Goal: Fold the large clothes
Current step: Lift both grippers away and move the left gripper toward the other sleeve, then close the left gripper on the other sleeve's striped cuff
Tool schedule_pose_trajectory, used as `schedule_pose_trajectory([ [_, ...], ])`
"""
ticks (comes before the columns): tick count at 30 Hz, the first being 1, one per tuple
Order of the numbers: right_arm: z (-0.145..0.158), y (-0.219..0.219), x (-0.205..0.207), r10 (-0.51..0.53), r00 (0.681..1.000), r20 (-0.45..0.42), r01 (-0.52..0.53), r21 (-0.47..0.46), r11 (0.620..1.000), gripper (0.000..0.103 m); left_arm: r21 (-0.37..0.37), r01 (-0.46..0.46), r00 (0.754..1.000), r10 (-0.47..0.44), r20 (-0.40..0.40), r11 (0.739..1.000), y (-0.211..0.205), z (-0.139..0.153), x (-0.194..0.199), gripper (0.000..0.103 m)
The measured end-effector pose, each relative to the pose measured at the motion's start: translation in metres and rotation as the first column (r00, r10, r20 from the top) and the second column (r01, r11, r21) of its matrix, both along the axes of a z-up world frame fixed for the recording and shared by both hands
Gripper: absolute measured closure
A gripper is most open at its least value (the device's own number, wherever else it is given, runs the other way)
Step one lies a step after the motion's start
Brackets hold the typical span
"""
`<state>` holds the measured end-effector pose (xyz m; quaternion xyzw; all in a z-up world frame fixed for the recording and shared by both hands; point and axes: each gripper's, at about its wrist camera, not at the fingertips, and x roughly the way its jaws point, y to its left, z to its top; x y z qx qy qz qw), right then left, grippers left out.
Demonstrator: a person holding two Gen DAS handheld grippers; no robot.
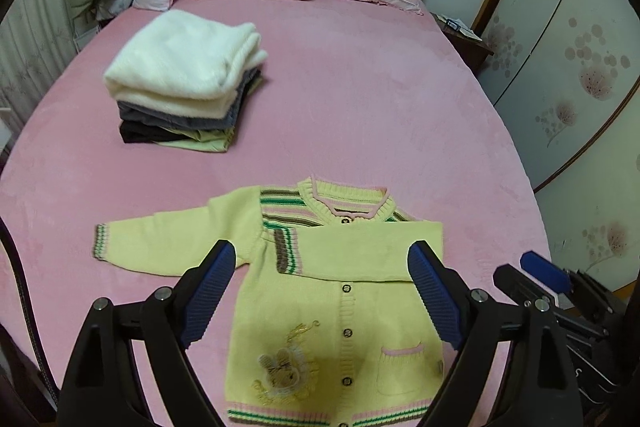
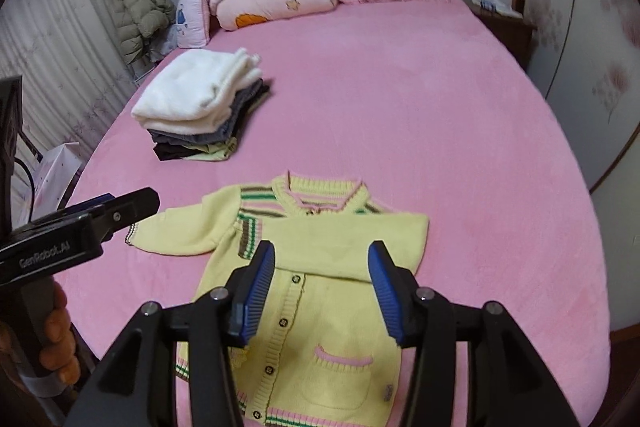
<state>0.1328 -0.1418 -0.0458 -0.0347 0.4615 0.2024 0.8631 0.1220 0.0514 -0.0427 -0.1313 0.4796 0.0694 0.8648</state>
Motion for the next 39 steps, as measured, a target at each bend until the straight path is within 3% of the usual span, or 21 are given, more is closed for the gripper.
schedule_pose_trajectory([
  [7,0.018,0.034,-0.007,0.042,0.999,0.017,-0.042,-0.003,0.999,0.054,0.010,-0.012,1.000,0.013,-0.007,1.000,0.026,0.019,-0.013,0.016],
  [13,0.019,0.067,-0.012,0.041,0.999,0.003,-0.041,0.015,0.999,0.050,0.005,-0.016,1.000,0.016,-0.019,1.000,0.062,0.017,-0.027,0.016],
  [17,0.007,0.100,-0.016,0.070,0.997,-0.042,-0.067,0.055,0.996,0.050,-0.037,-0.056,0.998,0.054,-0.038,0.998,0.106,-0.004,-0.040,0.016],
  [23,-0.023,0.162,-0.019,0.056,0.998,-0.011,-0.056,0.023,0.998,0.050,-0.105,-0.162,0.983,0.151,-0.102,0.981,0.190,-0.069,-0.060,0.016],
  [25,-0.035,0.181,-0.017,0.053,0.999,-0.010,-0.053,0.020,0.998,0.050,-0.133,-0.209,0.973,0.193,-0.126,0.969,0.218,-0.096,-0.068,0.016],
  [28,-0.059,0.210,-0.014,0.057,0.998,-0.002,-0.057,0.010,0.998,0.050,-0.234,-0.276,0.958,0.246,-0.150,0.932,0.257,-0.138,-0.078,0.016],
  [33,-0.105,0.247,-0.011,0.048,0.999,-0.021,-0.049,-0.016,0.999,0.051,-0.360,-0.383,0.922,0.333,-0.197,0.851,0.301,-0.206,-0.083,0.016],
  [39,-0.149,0.265,-0.016,0.052,0.994,-0.098,-0.054,-0.012,0.998,0.051,-0.443,-0.458,0.889,0.410,-0.205,0.771,0.328,-0.259,-0.083,0.019],
])
